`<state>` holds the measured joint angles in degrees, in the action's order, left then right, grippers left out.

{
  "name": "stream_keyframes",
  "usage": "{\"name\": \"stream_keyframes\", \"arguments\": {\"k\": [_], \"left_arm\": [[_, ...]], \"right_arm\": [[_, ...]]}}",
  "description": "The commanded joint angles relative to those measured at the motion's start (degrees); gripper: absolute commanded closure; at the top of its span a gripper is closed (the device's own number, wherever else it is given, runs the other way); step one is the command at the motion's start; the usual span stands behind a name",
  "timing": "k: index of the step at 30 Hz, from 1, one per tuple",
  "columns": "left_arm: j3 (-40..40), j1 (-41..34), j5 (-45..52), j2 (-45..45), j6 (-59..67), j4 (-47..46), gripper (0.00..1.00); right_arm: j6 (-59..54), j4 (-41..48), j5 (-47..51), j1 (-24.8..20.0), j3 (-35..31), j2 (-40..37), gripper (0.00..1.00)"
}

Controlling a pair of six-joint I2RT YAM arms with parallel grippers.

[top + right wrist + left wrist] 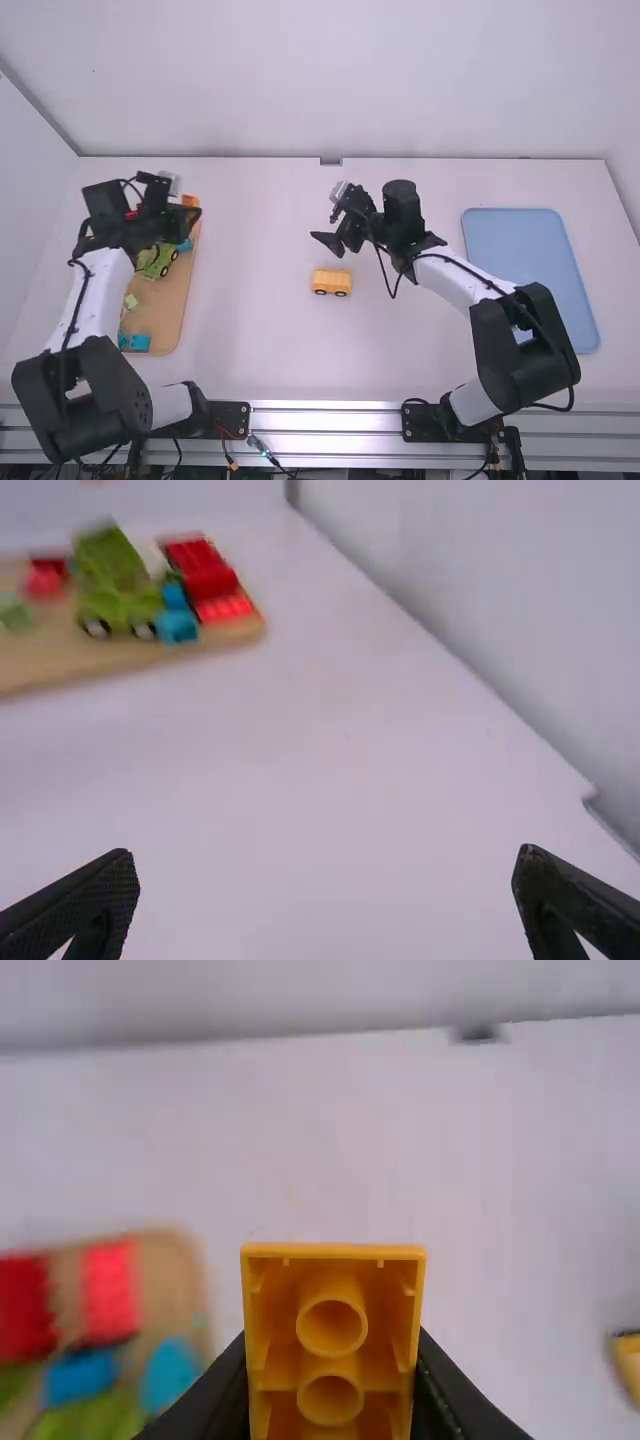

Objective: Assemble lego blocks to make yellow taxi

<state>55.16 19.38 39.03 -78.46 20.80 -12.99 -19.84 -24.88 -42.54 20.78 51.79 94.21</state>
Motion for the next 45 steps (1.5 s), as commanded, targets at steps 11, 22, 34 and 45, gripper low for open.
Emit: {"name": "stream_keyframes", "arguments": {"k": [11, 22, 34, 45], "left_arm": [[-9.42, -18.40, 30.40, -3.34, -5.88, 31.93, 0.78], [-9.57, -21.38, 41.16, -13.25, -18.60, 54.60, 0.79], [-9.60, -25.07, 41.03, -14.88, -19.32, 58.05, 0.79], [-9.57, -25.38, 41.05, -14.88, -19.32, 58.10, 0.79]], "right_arm": [[17.55, -17.44, -28.46, -2.56, 0.85, 2.23, 0.01], [30.58, -33.42, -34.16, -3.13, 0.87, 5.55, 0.07], [29.81, -24.11, -30.67, -1.16, 4.15, 5.55, 0.16], [28.59, -23.91, -30.93, -1.22, 4.11, 5.55, 0.41]]}}
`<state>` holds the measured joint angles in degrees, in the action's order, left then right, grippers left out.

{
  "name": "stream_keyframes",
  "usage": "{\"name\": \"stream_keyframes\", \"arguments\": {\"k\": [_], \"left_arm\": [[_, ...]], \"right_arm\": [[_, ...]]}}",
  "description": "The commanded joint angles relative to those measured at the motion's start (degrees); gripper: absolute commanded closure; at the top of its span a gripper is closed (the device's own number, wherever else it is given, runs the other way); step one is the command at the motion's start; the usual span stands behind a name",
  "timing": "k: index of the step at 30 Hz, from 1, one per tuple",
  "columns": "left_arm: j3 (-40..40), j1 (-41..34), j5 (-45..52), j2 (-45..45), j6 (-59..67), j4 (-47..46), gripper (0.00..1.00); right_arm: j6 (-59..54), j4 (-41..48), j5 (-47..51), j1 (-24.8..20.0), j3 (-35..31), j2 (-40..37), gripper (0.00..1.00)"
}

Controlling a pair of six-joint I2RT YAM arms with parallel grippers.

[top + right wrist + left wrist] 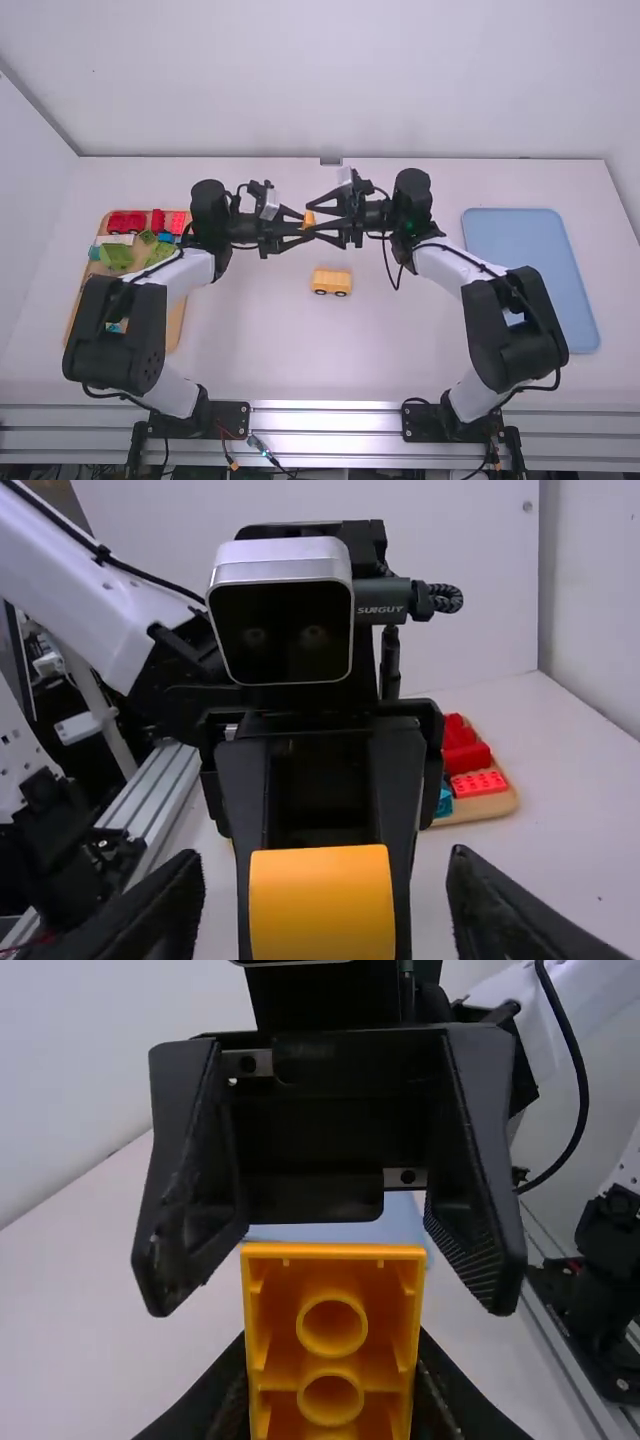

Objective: Assemble lego blocks to make yellow taxi

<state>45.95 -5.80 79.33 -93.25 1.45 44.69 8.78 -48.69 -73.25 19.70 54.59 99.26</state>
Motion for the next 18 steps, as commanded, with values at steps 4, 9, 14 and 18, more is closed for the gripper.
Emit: {"name": "stream_keyframes", "arguments": {"k": [4, 9, 14, 18], "left_arm": [[-0.39, -0.20, 0.74, -0.09, -0.02, 0.81, 0.79], [-0.39, -0.22, 0.76, -0.07, -0.68, 1.27, 0.79], [-0.37, -0.20, 0.79, -0.07, -0.63, 1.29, 0.79], [-0.37, -0.22, 0.76, -0.07, -0.63, 1.27, 0.79]], "right_arm": [[-0.04, -0.09, -0.20, -0.15, 1.31, 0.50, 0.46], [-0.28, 0.02, 0.20, -0.15, 1.27, 0.50, 0.47], [-1.73, 1.36, 1.16, -0.15, 1.29, 0.50, 0.52], [-3.08, 2.69, 1.49, -0.13, 1.29, 0.52, 0.54]]}}
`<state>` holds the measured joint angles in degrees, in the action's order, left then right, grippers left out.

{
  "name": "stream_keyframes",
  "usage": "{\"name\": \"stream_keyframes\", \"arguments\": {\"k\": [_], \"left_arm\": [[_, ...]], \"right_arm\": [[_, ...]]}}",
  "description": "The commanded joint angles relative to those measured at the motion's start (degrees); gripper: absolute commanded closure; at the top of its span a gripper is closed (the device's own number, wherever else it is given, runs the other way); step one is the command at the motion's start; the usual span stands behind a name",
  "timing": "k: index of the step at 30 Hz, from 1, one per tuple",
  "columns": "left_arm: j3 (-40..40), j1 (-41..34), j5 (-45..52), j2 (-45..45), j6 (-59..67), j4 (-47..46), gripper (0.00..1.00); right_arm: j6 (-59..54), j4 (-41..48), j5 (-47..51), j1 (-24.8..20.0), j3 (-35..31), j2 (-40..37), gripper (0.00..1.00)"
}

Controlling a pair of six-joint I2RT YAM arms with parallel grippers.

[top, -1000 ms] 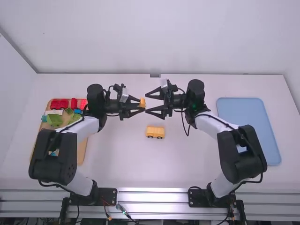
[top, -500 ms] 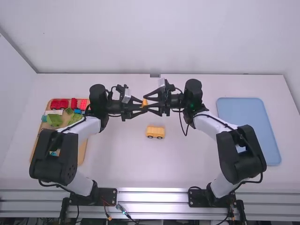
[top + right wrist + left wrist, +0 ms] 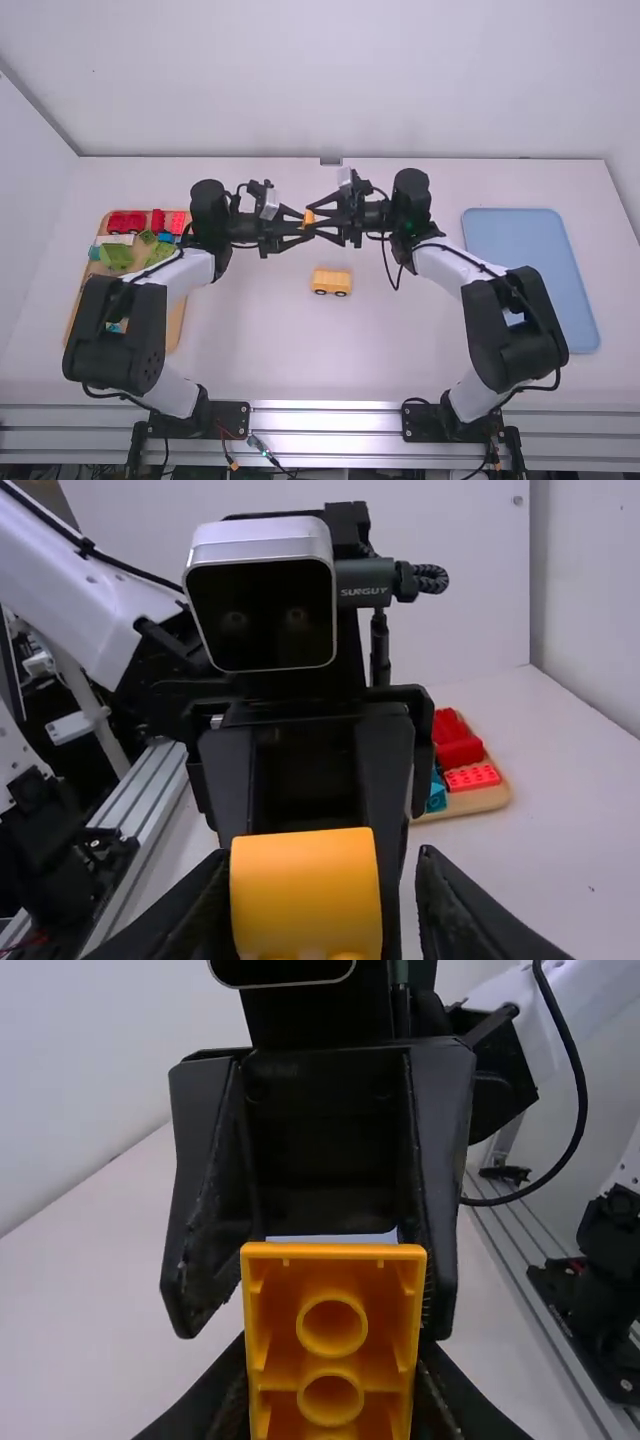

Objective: Assemble lego blocks to make yellow taxi

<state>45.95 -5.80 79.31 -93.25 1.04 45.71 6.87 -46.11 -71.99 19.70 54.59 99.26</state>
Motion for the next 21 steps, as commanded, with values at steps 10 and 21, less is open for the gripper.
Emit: {"name": "stream_keyframes", "arguments": {"k": [10, 21], "left_arm": [[-0.39, -0.22, 0.79, -0.07, -0.22, 0.22, 0.67], [-0.39, -0.20, 0.48, -0.09, 1.95, -1.68, 0.01]], "right_arm": [[-1.99, 0.02, 0.04, -0.09, 1.29, 0.52, 0.65], [-2.25, 0.68, 6.16, -0.15, 1.29, 0.50, 0.67]]}}
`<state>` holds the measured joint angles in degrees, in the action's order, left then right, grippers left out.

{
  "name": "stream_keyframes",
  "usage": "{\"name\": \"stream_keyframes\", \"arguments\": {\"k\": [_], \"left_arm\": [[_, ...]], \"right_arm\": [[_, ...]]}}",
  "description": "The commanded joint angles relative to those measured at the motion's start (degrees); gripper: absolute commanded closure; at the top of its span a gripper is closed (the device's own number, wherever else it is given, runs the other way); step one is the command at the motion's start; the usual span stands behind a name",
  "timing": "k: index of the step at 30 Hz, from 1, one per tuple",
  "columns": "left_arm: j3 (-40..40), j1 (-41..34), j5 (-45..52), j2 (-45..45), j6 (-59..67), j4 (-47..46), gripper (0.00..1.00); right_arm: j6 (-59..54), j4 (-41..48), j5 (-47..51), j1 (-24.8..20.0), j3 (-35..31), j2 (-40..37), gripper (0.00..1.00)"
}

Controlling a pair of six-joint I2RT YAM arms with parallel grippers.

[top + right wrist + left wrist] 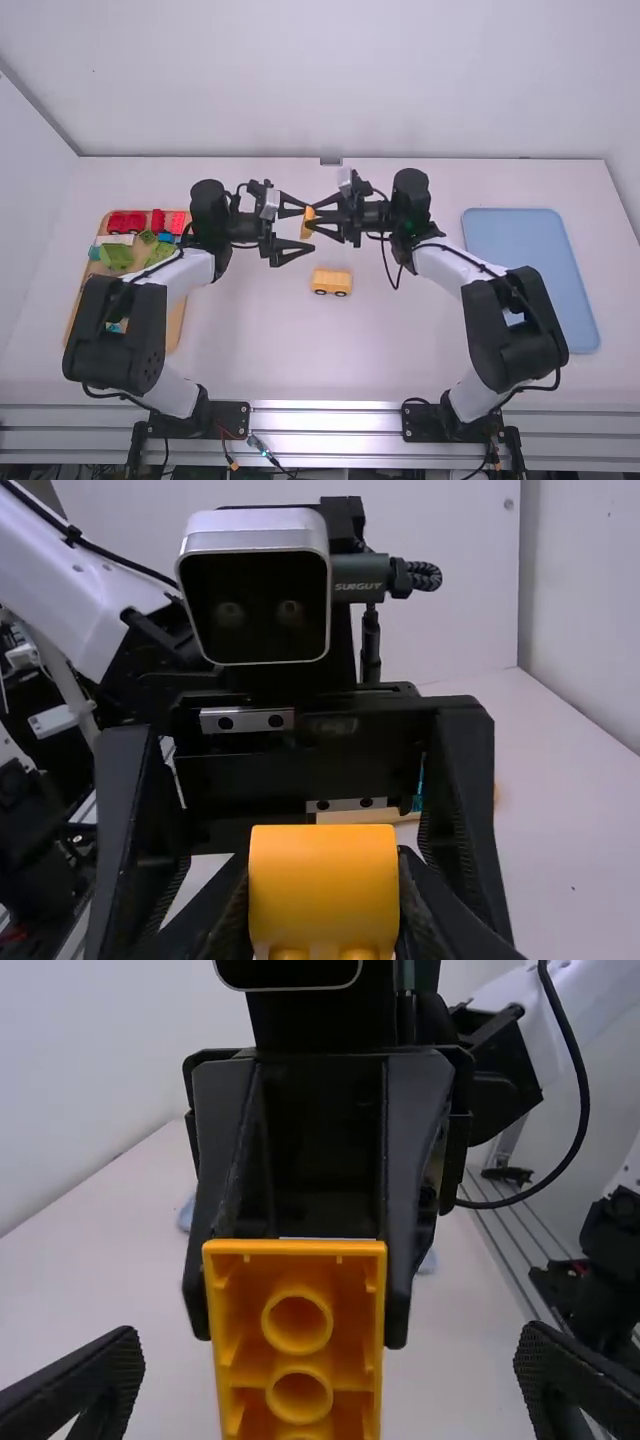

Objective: Assemble lego blocks to make yellow taxi

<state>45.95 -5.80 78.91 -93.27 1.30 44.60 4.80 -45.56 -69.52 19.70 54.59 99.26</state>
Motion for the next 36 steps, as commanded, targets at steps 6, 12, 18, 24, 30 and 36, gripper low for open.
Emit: {"name": "stream_keyframes", "arguments": {"k": [6, 12, 18, 24, 30, 36], "left_arm": [[-0.39, -0.20, -17.18, -0.07, 7.15, -14.23, 0.01], [-0.39, 0.61, -37.16, -0.04, 9.66, -22.38, 0.01], [-0.22, 0.39, -45.22, -0.04, 9.70, -21.59, 0.01], [-0.22, 0.68, -46.84, -0.04, 9.70, -19.80, 0.01], [-0.24, 1.03, -46.84, -0.04, 9.68, -20.55, 0.01], [-0.22, 0.72, -46.90, -0.04, 9.73, -20.59, 0.01]], "right_arm": [[-3.91, 9.33, 23.96, -0.13, 2.03, 0.31, 0.71], [-15.45, 40.35, 42.51, -0.15, 8.55, -2.75, 0.71], [-29.18, 74.40, 60.52, 1.49, 17.66, -2.51, 0.71], [-39.52, 88.13, 69.59, 2.10, 18.84, 0.48, 0.69], [-48.09, 92.30, 69.72, 1.99, 18.73, 5.05, 0.65], [-53.88, 93.66, 69.57, 2.12, 18.73, 10.91, 0.66]]}}
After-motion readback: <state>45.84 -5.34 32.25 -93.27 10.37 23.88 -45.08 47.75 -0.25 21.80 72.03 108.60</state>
